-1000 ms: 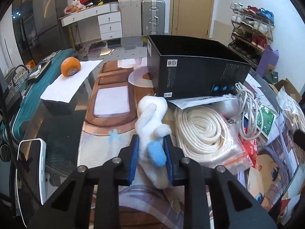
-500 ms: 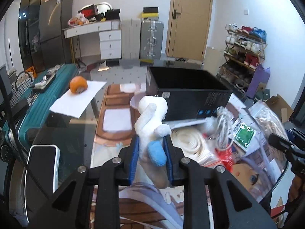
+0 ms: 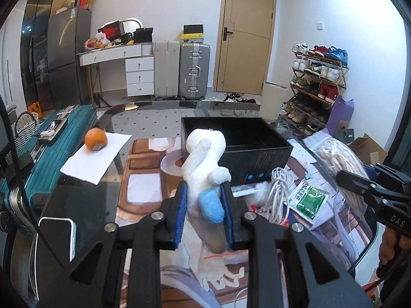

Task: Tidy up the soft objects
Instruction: 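Carry the plush toy and the rope bag over the open black box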

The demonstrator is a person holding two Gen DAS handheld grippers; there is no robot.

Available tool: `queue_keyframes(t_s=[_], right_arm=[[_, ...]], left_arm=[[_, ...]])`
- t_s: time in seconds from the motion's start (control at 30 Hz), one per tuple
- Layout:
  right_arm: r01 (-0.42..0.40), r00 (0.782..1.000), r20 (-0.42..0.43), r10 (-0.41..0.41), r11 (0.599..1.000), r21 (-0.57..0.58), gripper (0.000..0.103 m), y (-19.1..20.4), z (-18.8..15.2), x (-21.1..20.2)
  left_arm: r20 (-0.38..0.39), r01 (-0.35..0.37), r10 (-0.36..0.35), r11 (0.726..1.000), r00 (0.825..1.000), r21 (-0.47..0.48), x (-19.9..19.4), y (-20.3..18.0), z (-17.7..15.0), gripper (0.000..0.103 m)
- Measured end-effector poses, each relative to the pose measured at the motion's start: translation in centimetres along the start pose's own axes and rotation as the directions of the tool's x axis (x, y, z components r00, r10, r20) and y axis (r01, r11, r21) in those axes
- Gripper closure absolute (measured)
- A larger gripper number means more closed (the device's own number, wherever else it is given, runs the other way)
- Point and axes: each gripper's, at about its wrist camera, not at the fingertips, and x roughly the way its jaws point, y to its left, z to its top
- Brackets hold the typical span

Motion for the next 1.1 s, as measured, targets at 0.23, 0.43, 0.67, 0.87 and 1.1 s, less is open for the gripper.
queue_keyframes(t_s=[0.23, 0.43, 0.67, 0.87, 1.1], right_arm=[[-0.016, 1.0, 0.007, 0.016, 1.0, -0.014, 0.063, 0.0, 1.5, 1.3], [-0.022, 1.0, 0.004, 0.022, 0.999, -0.024, 0.063, -0.1, 2.7, 2.4], [-0.029, 1.0, -0.004, 0.029, 0.998, -0.047, 0.063, 0.0, 3.7, 3.6], [-0.034, 0.999, -0.013, 0.034, 0.998, -0.058, 0.063, -0.1, 4.8, 4.5], [-0.039, 0.998, -0.046, 0.036, 0.997, -0.071, 0.063, -0.3, 6.0, 6.1]], left_arm=[[0.018, 0.022, -0.022, 1.0, 1.0, 0.016, 0.4, -0.9, 1.1, 0.08], [0.03, 0.031, -0.032, 0.999, 0.999, 0.024, 1.0, -1.3, 2.1, 0.08], [0.031, 0.034, -0.035, 0.999, 0.999, 0.026, 2.0, -1.4, 3.0, 0.08], [0.014, 0.033, -0.034, 0.999, 0.999, 0.029, 3.1, -1.6, 3.7, 0.08], [-0.012, 0.034, -0.033, 0.999, 0.999, 0.03, 4.8, -1.7, 4.7, 0.08]])
